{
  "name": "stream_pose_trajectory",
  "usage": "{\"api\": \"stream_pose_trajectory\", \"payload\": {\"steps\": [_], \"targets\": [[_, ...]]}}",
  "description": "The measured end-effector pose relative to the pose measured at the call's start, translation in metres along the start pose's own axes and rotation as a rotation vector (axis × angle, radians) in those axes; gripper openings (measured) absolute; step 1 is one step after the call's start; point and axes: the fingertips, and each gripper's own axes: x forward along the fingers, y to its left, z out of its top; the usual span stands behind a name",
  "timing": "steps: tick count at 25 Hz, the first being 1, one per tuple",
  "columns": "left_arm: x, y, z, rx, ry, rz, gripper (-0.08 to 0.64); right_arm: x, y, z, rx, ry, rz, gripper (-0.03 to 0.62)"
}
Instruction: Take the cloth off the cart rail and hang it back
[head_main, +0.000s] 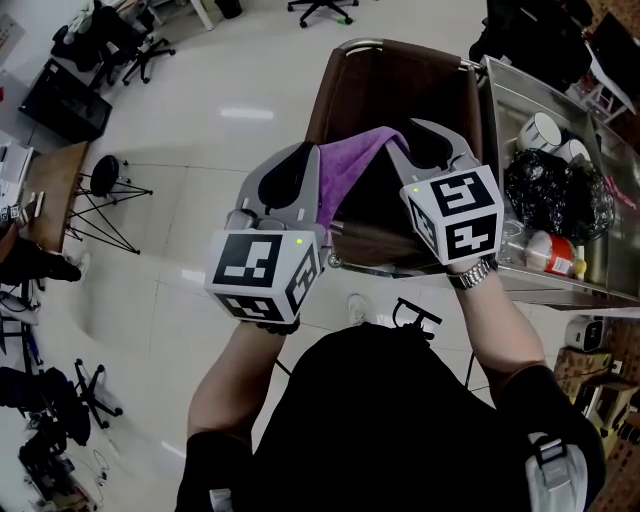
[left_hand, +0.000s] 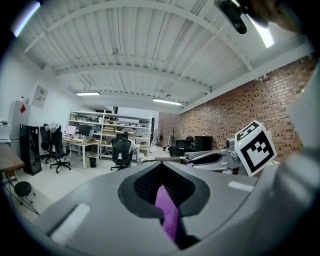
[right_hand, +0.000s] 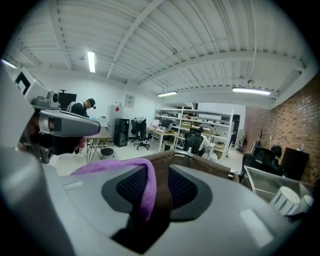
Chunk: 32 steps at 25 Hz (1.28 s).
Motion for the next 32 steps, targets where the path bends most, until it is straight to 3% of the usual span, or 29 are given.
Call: {"api": "stream_pose_trajectory", "payload": {"steps": [9, 14, 19, 23, 32], "targets": [[-0.003, -0.018, 0.011, -0.002, -0.028, -0.028, -0.003, -0.022, -0.003, 0.000, -0.027, 0.018, -0.018, 0.130], [-0.020, -0.042, 0.002, 0.005, -0.048, -0.055, -0.003, -0.053, 0.003, -0.013, -0.035, 0.000, -0.051, 0.130], [-0.034, -0.052, 0.005, 0.008, -0.062, -0.069, -0.003, -0.076, 0.005, 0.000, -0.043, -0.042, -0.087, 0.130], [-0.057, -0.065, 0.005, 0.021, -0.073, -0.071, -0.003, -0.103, 0.025, 0.009, -0.048, -0.107, -0.082, 0.125], [-0.121, -0.075, 0.015, 0.039, -0.094, -0.046, -0.003, -0.153, 0.099, 0.036, -0.078, -0.270, -0.023, 0.025]]}}
